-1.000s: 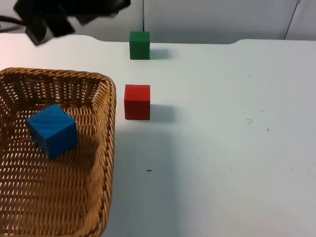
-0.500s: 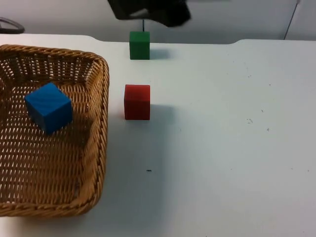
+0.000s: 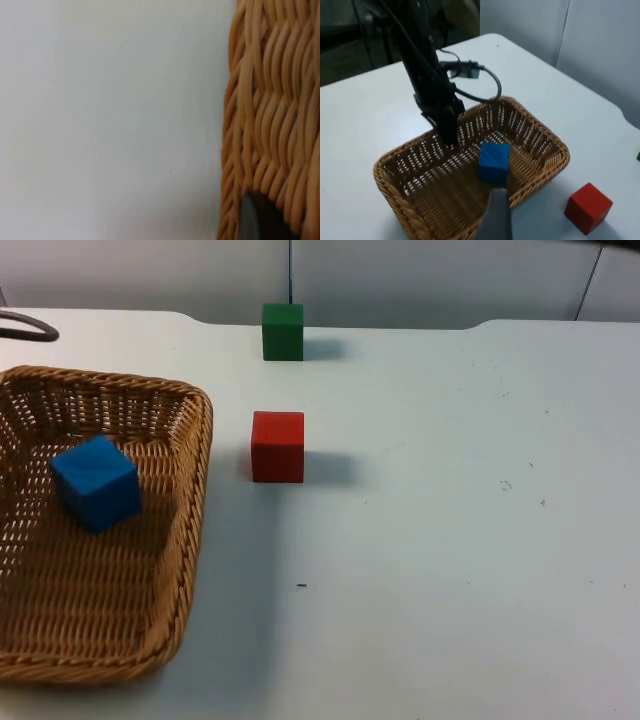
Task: Pick up the basket with the left hand and place the blue cube into the basket with the right hand.
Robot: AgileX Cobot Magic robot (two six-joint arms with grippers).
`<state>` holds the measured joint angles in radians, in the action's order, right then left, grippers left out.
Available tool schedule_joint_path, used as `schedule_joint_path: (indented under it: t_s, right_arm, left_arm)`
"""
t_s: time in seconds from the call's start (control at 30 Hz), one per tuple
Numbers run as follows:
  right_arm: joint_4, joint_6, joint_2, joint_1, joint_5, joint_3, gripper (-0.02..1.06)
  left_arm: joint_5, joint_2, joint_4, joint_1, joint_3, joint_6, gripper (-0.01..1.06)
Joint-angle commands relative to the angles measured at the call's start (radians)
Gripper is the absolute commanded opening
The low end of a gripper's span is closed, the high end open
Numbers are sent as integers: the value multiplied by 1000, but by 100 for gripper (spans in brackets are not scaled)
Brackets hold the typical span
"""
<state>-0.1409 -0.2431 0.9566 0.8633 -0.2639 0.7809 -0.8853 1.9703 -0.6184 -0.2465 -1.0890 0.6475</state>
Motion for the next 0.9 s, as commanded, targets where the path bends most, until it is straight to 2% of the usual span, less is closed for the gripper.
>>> schedule_joint_path:
  t_s: [0.0, 0.63, 0.73, 0.77, 0.83, 0.87]
  right_arm:
    - [5, 7, -47, 2, -5, -14, 71]
    - [5, 7, -115, 2, -53, -14, 71]
    - [5, 7, -115, 2, -53, -14, 71]
    - [5, 7, -115, 2, -53, -14, 71]
    - [5, 9, -115, 2, -52, -14, 71]
    - [5, 10, -115, 2, -52, -14, 71]
  left_arm:
    - [-11, 10, -22, -3, -24, -4, 0]
    - [35, 43, 9, -3, -43, -38, 2]
    - [35, 43, 16, -3, -43, -45, 13]
    - [35, 43, 16, -3, -43, -45, 13]
    - [35, 43, 43, -3, -43, -45, 26]
    - [31, 43, 59, -3, -43, -45, 39]
